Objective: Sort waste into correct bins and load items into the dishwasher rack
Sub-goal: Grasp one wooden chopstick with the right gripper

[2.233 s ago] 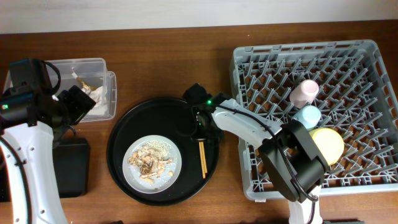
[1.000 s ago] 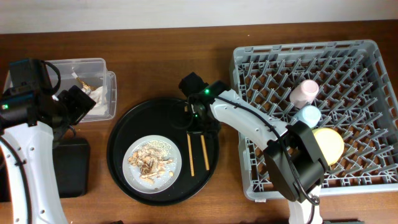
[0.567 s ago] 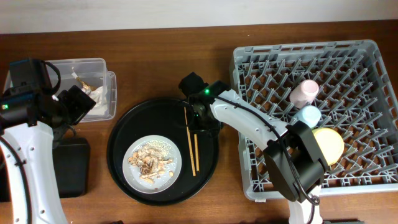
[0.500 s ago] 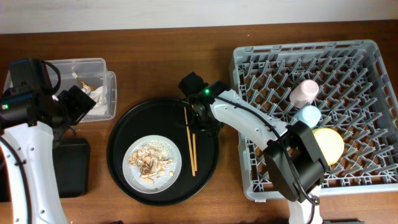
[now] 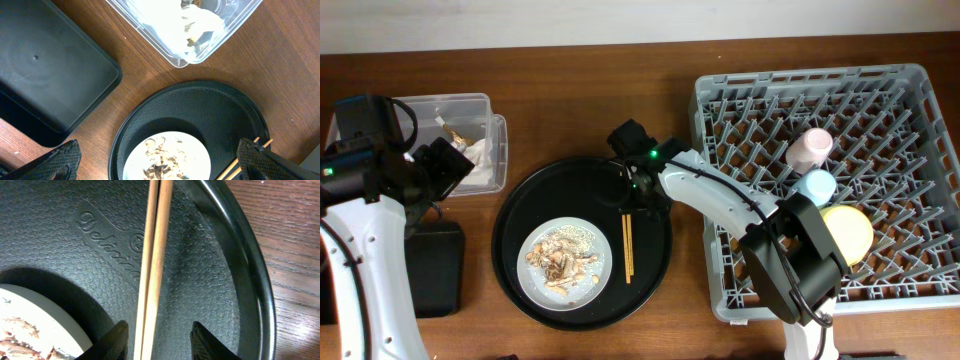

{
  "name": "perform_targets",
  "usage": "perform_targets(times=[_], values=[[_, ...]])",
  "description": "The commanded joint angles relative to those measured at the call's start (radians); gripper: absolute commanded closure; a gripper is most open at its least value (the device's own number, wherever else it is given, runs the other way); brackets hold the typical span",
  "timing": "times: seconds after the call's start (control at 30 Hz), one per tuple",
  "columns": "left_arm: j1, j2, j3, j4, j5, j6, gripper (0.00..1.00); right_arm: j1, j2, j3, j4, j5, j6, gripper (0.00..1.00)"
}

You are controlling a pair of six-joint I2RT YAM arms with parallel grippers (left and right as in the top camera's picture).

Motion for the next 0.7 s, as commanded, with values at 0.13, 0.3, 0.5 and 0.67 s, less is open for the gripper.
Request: perform_targets(times=[0.13, 0.3, 0.5, 0.67], values=[[0.002, 0.0, 0.003, -0.002, -0.003, -0.005, 0.01, 0.007, 0.006, -0.05, 0.088, -0.005, 0.02, 0.59], [0.002, 0.0, 0.003, -0.002, -0.003, -0.005, 0.0, 0.007, 0.007, -0.058, 0.113, 0.053, 0.042, 0.66], [0.002, 0.0, 0.003, -0.002, -0.003, -0.005, 0.01, 0.008, 0.029, -0.058, 0.129, 0.066, 0.042, 0.69], [0.002, 0.0, 0.003, -0.002, -0.003, -0.005, 0.01, 0.007, 0.036, -0.058, 0.148, 0.066, 0.042, 0.7]])
